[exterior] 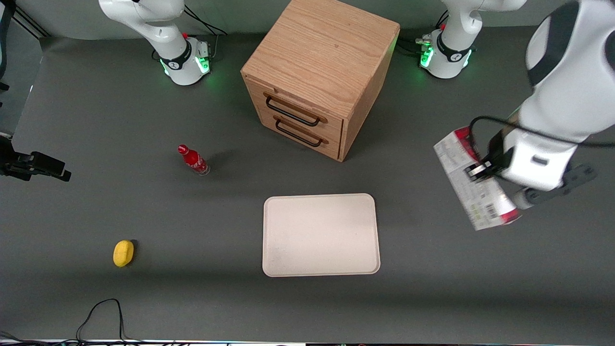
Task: Place red cookie box on tray
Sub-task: 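Carry the held box over the white tray and lower it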
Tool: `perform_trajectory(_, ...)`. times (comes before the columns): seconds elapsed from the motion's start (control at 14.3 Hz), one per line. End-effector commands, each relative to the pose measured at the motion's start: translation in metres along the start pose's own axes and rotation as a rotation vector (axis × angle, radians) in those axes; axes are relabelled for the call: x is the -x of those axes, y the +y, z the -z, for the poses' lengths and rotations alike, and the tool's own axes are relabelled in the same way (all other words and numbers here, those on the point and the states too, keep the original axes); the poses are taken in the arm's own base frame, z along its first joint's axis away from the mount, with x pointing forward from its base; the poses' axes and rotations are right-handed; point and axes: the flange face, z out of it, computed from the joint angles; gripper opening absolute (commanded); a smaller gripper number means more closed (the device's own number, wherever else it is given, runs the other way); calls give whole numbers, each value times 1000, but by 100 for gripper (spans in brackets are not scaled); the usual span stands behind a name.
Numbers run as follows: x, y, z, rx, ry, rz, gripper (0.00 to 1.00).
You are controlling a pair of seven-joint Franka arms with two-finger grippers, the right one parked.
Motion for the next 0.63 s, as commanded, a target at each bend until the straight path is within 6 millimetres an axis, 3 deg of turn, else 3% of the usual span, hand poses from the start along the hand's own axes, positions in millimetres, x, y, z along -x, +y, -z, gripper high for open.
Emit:
perform_trajectory(0.0,-8,44,0,75,4,-179,0)
perform_trajectory(0.28,23,97,-21,87,10,-369,0)
perform_trajectory(0.56,39,126,-53,35,3,-424,0)
